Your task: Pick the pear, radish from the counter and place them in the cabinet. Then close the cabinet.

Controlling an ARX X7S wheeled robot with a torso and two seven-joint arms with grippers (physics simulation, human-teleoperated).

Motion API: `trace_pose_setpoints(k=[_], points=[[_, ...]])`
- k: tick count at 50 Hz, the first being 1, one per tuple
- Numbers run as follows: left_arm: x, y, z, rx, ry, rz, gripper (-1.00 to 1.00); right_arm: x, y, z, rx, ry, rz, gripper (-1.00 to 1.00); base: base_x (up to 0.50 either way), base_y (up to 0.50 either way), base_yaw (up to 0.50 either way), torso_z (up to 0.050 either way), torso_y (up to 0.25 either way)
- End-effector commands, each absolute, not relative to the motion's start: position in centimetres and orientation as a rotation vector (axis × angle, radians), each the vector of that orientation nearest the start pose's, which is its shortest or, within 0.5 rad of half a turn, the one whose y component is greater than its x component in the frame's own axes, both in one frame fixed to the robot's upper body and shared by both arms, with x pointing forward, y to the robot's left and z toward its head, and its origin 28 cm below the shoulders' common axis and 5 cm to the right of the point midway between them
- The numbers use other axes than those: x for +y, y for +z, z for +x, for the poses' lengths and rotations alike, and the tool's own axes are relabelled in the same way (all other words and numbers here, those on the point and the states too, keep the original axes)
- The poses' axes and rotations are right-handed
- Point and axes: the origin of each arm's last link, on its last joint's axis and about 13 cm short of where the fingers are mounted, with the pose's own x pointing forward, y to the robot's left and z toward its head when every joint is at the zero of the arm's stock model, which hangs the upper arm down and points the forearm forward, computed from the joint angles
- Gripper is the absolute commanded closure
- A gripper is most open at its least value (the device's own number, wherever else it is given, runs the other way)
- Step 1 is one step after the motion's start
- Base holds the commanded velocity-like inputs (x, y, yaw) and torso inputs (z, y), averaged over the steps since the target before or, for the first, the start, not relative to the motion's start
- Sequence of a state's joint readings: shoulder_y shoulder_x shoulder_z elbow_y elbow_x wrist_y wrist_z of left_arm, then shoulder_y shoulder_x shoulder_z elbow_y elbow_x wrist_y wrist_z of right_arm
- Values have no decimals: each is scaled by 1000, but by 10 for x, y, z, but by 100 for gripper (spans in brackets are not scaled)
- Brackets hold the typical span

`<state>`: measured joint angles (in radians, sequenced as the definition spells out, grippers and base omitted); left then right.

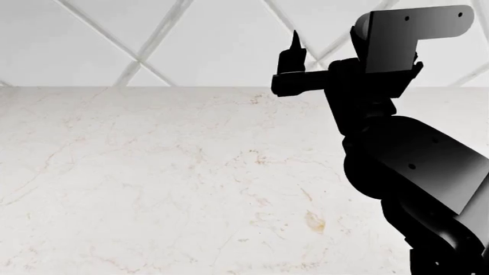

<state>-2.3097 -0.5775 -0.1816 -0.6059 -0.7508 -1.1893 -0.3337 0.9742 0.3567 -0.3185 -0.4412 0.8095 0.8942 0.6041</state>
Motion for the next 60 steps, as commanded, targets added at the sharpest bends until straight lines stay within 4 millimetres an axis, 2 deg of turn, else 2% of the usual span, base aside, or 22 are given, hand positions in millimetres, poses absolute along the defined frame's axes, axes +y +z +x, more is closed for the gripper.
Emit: trace_pose_setpoints(k=[1, 34, 55, 60], points=[[322, 593, 154, -745, -705, -518, -100, -76, 276, 280, -282, 115, -15, -100, 0, 0, 0, 0, 0], [288, 608, 191, -747, -655, -523, -100, -78, 274, 279, -283, 115, -10, -100, 0, 0, 0, 1, 2], [270, 604, 226, -610, -621, -549, -100, -79, 272, 278, -285, 114, 0, -100, 0, 0, 0, 3, 0], [260, 605, 226, -587, -644, -561, -100, -80, 272, 277, -285, 110, 1, -100, 0, 0, 0, 2, 0]])
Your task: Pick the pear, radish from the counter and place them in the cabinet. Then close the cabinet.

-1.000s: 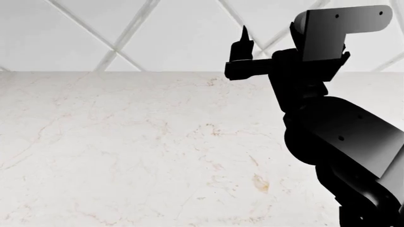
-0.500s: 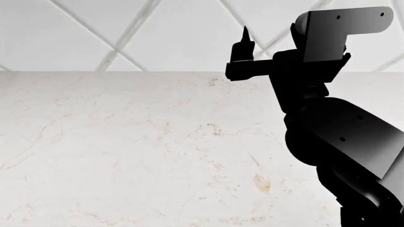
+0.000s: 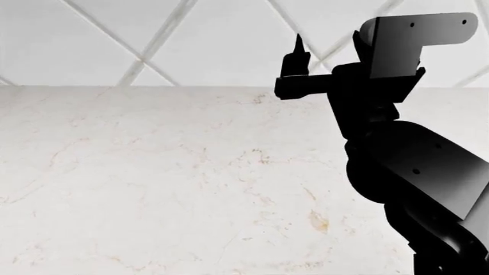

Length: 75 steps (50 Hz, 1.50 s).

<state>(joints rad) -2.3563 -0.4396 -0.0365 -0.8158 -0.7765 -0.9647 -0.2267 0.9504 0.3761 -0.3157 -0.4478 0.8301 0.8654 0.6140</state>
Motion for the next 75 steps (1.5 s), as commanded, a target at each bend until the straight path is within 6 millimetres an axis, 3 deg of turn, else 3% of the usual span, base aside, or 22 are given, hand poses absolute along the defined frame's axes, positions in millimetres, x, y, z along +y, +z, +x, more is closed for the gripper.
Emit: trace_pose_setpoints(k=[1, 27, 47, 56, 65, 75], points=[[258, 605, 226, -584, -649, -563, -100, -80, 272, 277, -285, 109, 1, -100, 0, 0, 0, 0, 0], [230, 604, 247, -539, -719, -614, -100, -83, 272, 274, -291, 106, 2, -100, 0, 0, 0, 1, 0], [197, 598, 263, -476, -780, -608, -100, -83, 271, 272, -294, 114, 3, -100, 0, 0, 0, 0, 0], [185, 594, 270, -462, -773, -537, -100, -84, 273, 270, -298, 114, 6, -100, 0, 0, 0, 1, 0], [177, 591, 275, -449, -752, -506, -100, -87, 282, 248, -560, 153, -9, -100, 0, 0, 0, 0, 0], [165, 589, 278, -432, -725, -471, -100, -87, 285, 234, -622, 183, -2, -100, 0, 0, 0, 0, 0]])
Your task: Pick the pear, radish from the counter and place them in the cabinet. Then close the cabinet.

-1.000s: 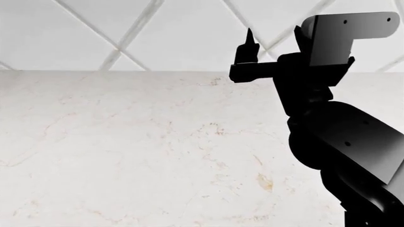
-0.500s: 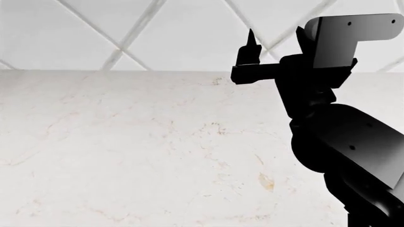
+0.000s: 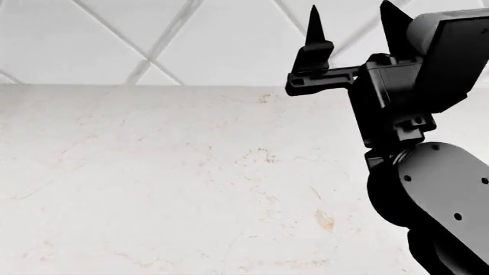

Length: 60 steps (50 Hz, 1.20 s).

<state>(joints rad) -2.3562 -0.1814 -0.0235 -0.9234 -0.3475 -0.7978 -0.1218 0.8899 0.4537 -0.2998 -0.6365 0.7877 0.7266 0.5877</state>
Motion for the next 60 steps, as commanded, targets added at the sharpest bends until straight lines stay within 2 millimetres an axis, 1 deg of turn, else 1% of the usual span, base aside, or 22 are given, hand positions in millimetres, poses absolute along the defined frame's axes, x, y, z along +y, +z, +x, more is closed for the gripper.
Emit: trace_pose_setpoints(k=[1, 9, 13, 20, 40, 44, 49, 56, 60], points=[[164, 589, 278, -430, -720, -466, -100, -88, 285, 233, -622, 184, -2, -100, 0, 0, 0, 0, 0], [151, 582, 287, -402, -682, -417, -100, -91, 285, 228, -623, 182, 2, -100, 2, 0, -1, 0, 0], [145, 580, 288, -396, -669, -394, -100, -91, 288, 226, -624, 189, -1, -100, 4, -5, -10, 0, 0], [140, 577, 289, -386, -650, -370, -100, -90, 291, 225, -625, 203, -4, -100, 7, -6, -13, 0, 0], [121, 569, 290, -352, -701, -344, -100, -91, 289, 225, -621, 198, -5, -100, 0, 0, 0, 3, 0], [122, 570, 289, -359, -700, -343, -100, -91, 289, 225, -621, 200, -4, -100, 0, 0, 0, 6, 0], [129, 575, 286, -385, -682, -338, -100, -89, 289, 225, -621, 203, -4, -100, 6, 0, -1, 6, 0], [140, 582, 281, -440, -640, -258, -100, -88, 289, 225, -617, 206, -3, -100, 23, -5, -15, 5, 0], [143, 587, 276, -460, -637, -248, -100, -88, 288, 225, -616, 207, -2, -100, 13, -5, -15, 3, 0]])
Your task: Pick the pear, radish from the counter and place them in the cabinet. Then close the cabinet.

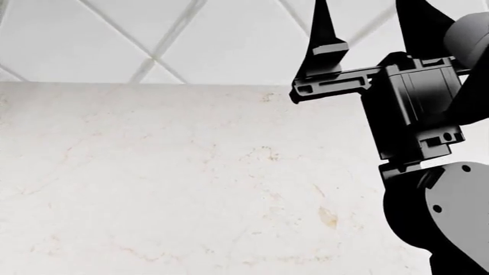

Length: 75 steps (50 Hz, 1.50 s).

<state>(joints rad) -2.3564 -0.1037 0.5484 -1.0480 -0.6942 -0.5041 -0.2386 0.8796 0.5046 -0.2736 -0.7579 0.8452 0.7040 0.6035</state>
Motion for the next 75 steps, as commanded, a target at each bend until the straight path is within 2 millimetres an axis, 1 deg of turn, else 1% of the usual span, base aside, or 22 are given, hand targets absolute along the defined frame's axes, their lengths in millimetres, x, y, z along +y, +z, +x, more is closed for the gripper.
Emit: trace_pose_setpoints(k=[1, 7, 12, 16, 20, 29, 35, 43, 53, 57, 60, 63, 75], points=[[145, 588, 274, -466, -638, -250, -100, -88, 288, 225, -616, 206, -2, -100, 0, -5, -13, 0, 0], [151, 596, 264, -532, -639, -249, -100, -88, 289, 224, -617, 205, -1, -100, 5, -5, -11, 0, 0], [159, 602, 249, -620, -623, -228, -100, -88, 289, 223, -618, 204, -1, -100, 2, -4, -7, 0, 0], [167, 601, 232, -679, -607, -217, -100, -88, 290, 222, -619, 203, 0, -100, 0, 0, 0, 0, 0], [172, 593, 218, -714, -584, -192, -100, -88, 289, 222, -618, 202, 0, -100, 0, 0, 0, 0, 0], [178, 568, 200, -741, -550, -163, -100, -89, 288, 221, -618, 199, 2, -100, 0, 0, 0, 0, 0], [182, 549, 192, -764, -515, -125, -100, -89, 287, 220, -618, 199, 4, -100, 0, 0, 0, 0, 0], [190, 521, 181, -770, -493, -145, -100, -88, 286, 217, -621, 199, 11, -100, 0, 0, 0, 0, 0], [192, 490, 159, -777, -495, -191, -100, -87, 289, 213, -637, 204, 13, -100, 0, 0, 0, 0, 0], [194, 475, 157, -753, -481, -226, -100, -86, 292, 211, -648, 209, 15, -100, 0, 0, 0, 0, 0], [197, 461, 159, -727, -462, -240, -100, -85, 293, 209, -654, 212, 17, -100, 0, 0, 0, 0, 0], [199, 452, 159, -707, -448, -251, -100, -85, 294, 209, -658, 215, 17, -100, 0, 0, 0, 0, 0], [197, 417, 157, -672, -418, -203, -100, -82, 294, 207, -667, 226, 23, -100, 0, 0, 0, 0, 0]])
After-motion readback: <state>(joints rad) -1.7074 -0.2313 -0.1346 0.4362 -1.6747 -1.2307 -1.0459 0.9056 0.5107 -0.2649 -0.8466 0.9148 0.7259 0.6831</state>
